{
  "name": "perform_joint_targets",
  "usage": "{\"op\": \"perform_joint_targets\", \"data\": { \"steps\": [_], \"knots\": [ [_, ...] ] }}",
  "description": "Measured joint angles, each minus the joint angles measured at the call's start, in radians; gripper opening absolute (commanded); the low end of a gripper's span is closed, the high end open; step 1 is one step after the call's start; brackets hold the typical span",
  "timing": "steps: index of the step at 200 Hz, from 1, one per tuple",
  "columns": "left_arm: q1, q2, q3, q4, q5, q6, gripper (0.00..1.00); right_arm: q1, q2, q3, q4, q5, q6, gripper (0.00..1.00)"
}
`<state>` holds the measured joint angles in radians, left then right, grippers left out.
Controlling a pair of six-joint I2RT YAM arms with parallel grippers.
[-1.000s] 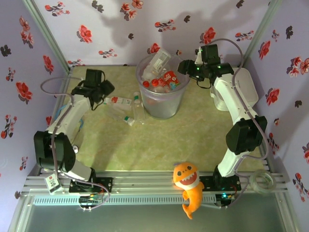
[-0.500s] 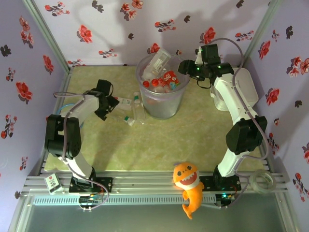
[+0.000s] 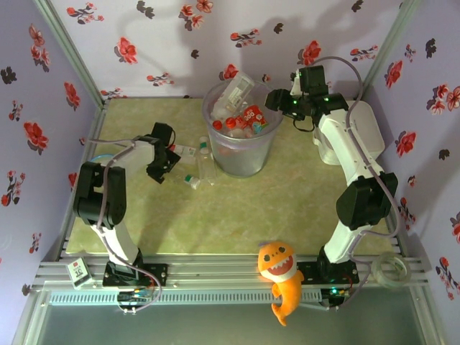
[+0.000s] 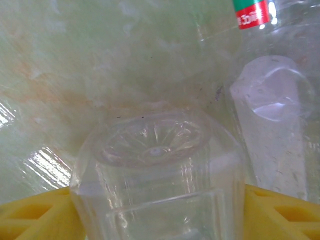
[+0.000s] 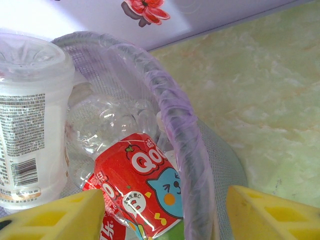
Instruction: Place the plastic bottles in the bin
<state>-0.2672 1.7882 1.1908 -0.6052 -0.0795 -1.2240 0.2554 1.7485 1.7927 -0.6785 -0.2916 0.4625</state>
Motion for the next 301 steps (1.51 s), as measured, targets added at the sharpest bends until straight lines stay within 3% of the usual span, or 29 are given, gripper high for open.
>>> {"op": "perform_joint_targets", "data": {
  "steps": [110, 185, 211, 244, 301],
  "knots": [
    [-0.003, -0.033, -0.069, 0.058, -0.038, -0.061, 0.57, 0.0, 0.0, -0.006, 0.001, -0.001, 0.0, 0.65],
    [-0.003, -0.277, 0.01, 0.019, -0.124, -0.047, 0.49, 0.0, 0.0, -0.021, 0.029, -0.02, 0.003, 0.65],
    [-0.013, -0.346, 0.082, 0.079, -0.137, 0.01, 0.43, 0.0, -0.01, -0.053, 0.05, -0.02, 0.016, 0.64],
    [-0.091, -0.374, 0.221, 0.264, -0.149, 0.14, 0.32, 0.0, -0.016, -0.083, 0.097, -0.036, 0.048, 0.64],
    [-0.205, -0.237, 0.535, 0.475, -0.068, 0.39, 0.25, -0.007, -0.036, -0.097, 0.132, -0.053, 0.062, 0.66]
  ]
}}
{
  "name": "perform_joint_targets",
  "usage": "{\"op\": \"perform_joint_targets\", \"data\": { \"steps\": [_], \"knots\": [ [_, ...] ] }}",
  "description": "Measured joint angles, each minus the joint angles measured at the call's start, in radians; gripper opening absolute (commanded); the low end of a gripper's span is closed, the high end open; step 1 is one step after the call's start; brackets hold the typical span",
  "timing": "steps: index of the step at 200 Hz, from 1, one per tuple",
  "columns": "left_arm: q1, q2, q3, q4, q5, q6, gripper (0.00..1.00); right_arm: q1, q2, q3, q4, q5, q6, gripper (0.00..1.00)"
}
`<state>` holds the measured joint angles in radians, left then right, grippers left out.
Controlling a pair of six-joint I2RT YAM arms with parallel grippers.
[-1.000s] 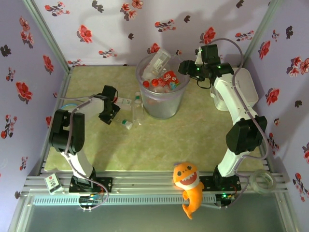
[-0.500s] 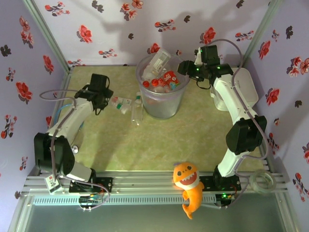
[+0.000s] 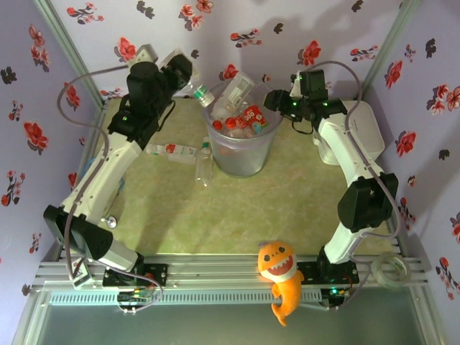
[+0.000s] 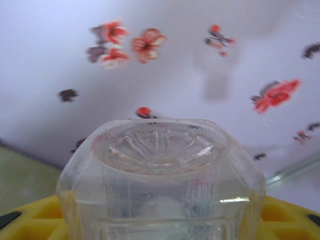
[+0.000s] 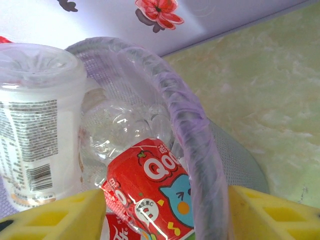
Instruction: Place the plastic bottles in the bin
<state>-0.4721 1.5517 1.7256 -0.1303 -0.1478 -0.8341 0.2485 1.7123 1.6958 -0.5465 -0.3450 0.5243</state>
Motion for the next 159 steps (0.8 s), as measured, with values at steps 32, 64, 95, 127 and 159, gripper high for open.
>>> {"op": "perform_joint_targets", "data": {
  "steps": [32, 64, 95, 127, 159],
  "knots": [
    [-0.023, 0.16, 0.159, 0.016, 0.12, 0.064, 0.24, -0.012, -0.051, -0.002, 0.003, 0.004, -0.025, 0.69],
    [-0.035, 0.285, 0.242, 0.008, 0.246, 0.091, 0.23, -0.022, -0.106, 0.005, -0.002, 0.012, -0.096, 0.7],
    [-0.04, 0.37, 0.334, 0.001, 0.396, 0.094, 0.2, -0.029, -0.125, 0.052, -0.013, -0.031, -0.172, 0.69],
    [-0.04, 0.419, 0.393, 0.035, 0.542, 0.073, 0.17, -0.033, -0.11, 0.142, -0.016, -0.188, -0.23, 0.67],
    [-0.052, 0.428, 0.394, 0.066, 0.621, 0.055, 0.18, -0.027, -0.065, 0.208, 0.008, -0.317, -0.246, 0.65]
  ]
}}
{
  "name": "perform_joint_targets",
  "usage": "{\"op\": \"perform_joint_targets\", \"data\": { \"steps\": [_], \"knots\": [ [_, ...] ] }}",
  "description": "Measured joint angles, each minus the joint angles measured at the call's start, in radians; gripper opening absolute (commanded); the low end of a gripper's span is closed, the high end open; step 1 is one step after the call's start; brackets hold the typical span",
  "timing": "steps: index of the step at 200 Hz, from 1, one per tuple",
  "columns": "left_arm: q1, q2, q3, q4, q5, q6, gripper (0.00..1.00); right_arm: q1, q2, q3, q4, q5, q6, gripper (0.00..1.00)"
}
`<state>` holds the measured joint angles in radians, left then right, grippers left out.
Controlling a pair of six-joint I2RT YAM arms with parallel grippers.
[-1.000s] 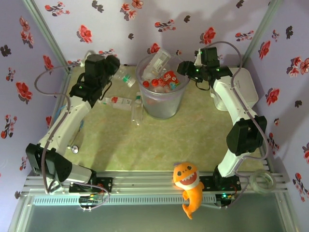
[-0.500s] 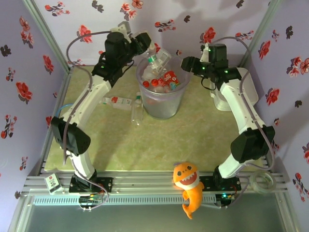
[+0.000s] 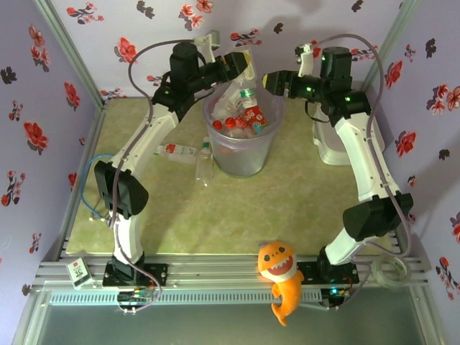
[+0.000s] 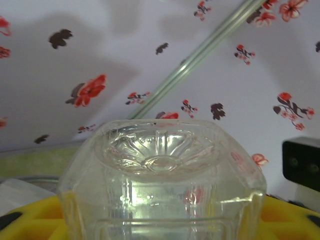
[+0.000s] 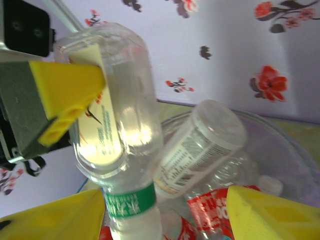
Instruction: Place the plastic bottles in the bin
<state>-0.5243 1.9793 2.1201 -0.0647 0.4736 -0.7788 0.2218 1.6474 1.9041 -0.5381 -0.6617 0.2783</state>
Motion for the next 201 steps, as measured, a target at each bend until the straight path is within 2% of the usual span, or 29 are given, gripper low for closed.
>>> {"op": "perform_joint_targets", "data": {
  "steps": [31, 54, 107, 145, 170, 201],
  "knots": [
    [-0.024, 0.0, 0.0, -0.001, 0.034, 0.004, 0.21, 0.024, 0.078, 0.054, 0.017, -0.098, 0.009, 0.66],
    [-0.017, 0.005, 0.0, -0.018, 0.029, 0.004, 0.24, 0.05, 0.108, 0.09, 0.01, -0.101, 0.0, 0.66],
    [-0.021, 0.006, 0.0, -0.074, -0.033, -0.006, 0.26, 0.124, 0.113, 0.101, -0.042, 0.035, -0.08, 0.67],
    [-0.021, 0.006, -0.006, -0.076, -0.071, -0.073, 0.29, 0.162, 0.116, 0.101, -0.042, 0.138, -0.103, 0.68],
    [-0.021, 0.006, -0.02, -0.066, -0.093, -0.115, 0.34, 0.174, 0.129, 0.101, -0.035, 0.177, -0.107, 0.67],
    [-0.021, 0.006, -0.043, -0.041, -0.112, -0.147, 0.48, 0.183, 0.136, 0.089, -0.013, 0.203, -0.099, 0.59]
  ]
}}
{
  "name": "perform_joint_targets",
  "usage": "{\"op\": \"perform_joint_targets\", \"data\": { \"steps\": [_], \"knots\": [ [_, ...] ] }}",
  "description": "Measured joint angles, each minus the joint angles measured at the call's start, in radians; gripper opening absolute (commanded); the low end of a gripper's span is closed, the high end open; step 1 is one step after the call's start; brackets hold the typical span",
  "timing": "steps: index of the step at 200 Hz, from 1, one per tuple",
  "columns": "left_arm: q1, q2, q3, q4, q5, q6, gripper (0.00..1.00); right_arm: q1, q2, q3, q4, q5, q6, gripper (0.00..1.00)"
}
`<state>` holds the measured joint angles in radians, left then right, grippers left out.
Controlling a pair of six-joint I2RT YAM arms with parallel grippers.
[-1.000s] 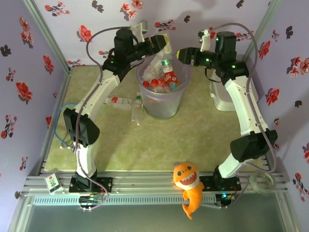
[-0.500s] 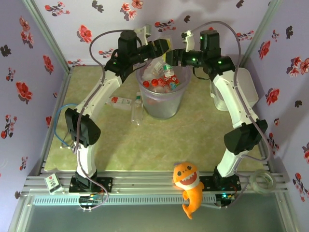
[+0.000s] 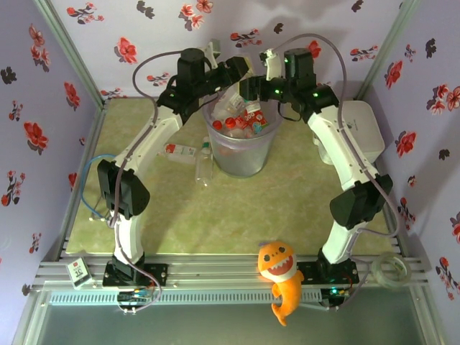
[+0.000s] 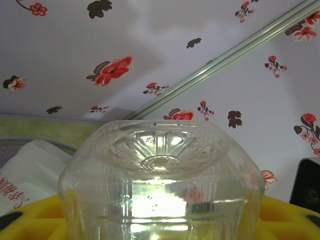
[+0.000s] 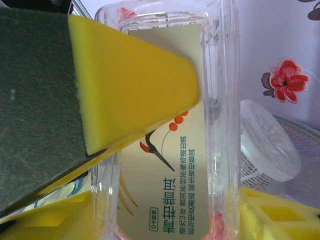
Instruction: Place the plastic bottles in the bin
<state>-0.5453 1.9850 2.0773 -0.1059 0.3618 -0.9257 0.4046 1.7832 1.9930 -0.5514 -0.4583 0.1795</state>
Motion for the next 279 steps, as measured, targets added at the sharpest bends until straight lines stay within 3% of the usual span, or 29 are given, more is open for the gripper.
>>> {"op": "perform_joint_targets", "data": {
  "steps": [68, 99, 211, 279],
  "knots": [
    [-0.001, -0.001, -0.063, 0.047, -0.024, -0.008, 0.83, 0.008, -0.001, -0.079, 0.059, 0.013, 0.024, 0.54],
    [-0.007, -0.003, -0.081, 0.047, -0.022, 0.003, 0.91, 0.011, -0.026, -0.146, 0.087, 0.021, 0.034, 0.55],
    [0.009, -0.114, -0.138, 0.085, -0.037, 0.06, 0.89, -0.082, -0.104, -0.28, 0.144, 0.095, -0.007, 0.58],
    [0.097, -0.322, -0.33, 0.0, -0.179, 0.227, 0.86, -0.081, -0.1, -0.322, 0.176, 0.111, -0.102, 0.76]
  ]
}}
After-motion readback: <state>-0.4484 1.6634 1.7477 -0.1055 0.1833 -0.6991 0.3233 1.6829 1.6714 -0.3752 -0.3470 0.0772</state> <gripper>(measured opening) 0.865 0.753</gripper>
